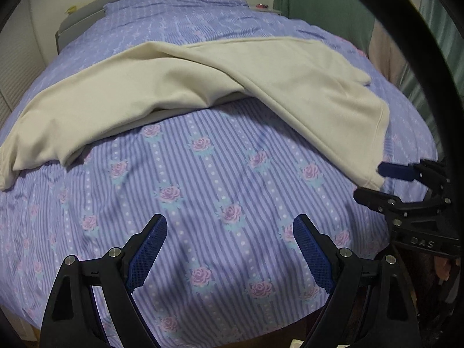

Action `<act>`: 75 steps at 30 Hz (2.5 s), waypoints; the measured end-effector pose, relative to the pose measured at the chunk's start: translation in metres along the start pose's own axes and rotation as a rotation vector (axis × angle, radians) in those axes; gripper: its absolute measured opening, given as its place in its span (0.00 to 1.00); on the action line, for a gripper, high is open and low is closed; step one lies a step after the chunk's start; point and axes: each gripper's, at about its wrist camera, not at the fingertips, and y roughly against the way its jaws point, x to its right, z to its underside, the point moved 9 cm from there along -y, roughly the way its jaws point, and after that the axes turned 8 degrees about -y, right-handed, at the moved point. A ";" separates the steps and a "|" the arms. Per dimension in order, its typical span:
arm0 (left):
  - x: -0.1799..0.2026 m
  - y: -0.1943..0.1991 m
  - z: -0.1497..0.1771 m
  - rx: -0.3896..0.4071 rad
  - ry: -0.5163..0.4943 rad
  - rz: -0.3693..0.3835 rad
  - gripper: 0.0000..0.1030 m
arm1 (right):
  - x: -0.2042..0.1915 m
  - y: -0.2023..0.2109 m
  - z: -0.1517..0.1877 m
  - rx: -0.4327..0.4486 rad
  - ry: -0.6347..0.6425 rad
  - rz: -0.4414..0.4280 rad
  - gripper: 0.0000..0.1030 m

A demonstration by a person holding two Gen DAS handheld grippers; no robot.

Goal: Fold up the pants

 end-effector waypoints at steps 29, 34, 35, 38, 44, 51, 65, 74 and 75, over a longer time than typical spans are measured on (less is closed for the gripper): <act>-0.016 0.003 -0.177 0.259 -0.189 0.019 0.87 | 0.113 0.091 -0.245 0.391 0.013 0.436 0.09; -0.004 -0.015 -0.271 0.293 -0.446 0.114 0.88 | 0.129 0.083 -0.252 0.391 -0.009 0.437 0.09; 0.001 -0.021 -0.280 0.279 -0.486 0.146 0.88 | 0.133 0.081 -0.251 0.388 -0.010 0.437 0.09; 0.025 -0.048 -0.300 0.200 -0.593 0.255 0.88 | 0.144 0.074 -0.256 0.372 -0.016 0.433 0.09; 0.022 -0.106 -0.325 0.079 -0.562 0.222 0.09 | 0.152 0.062 -0.275 0.354 0.009 0.431 0.09; 0.007 -0.140 -0.383 0.096 -0.488 0.126 0.09 | 0.170 0.026 -0.334 0.261 0.062 0.467 0.08; 0.009 -0.247 -0.386 -0.025 -0.504 0.040 0.46 | 0.223 -0.101 -0.368 0.070 0.029 0.522 0.31; 0.042 -0.141 -0.402 0.290 -0.458 0.002 0.85 | 0.244 -0.003 -0.335 0.303 -0.102 0.564 0.59; 0.046 -0.131 -0.396 0.300 -0.452 0.012 0.85 | 0.243 0.008 -0.327 0.324 -0.122 0.528 0.59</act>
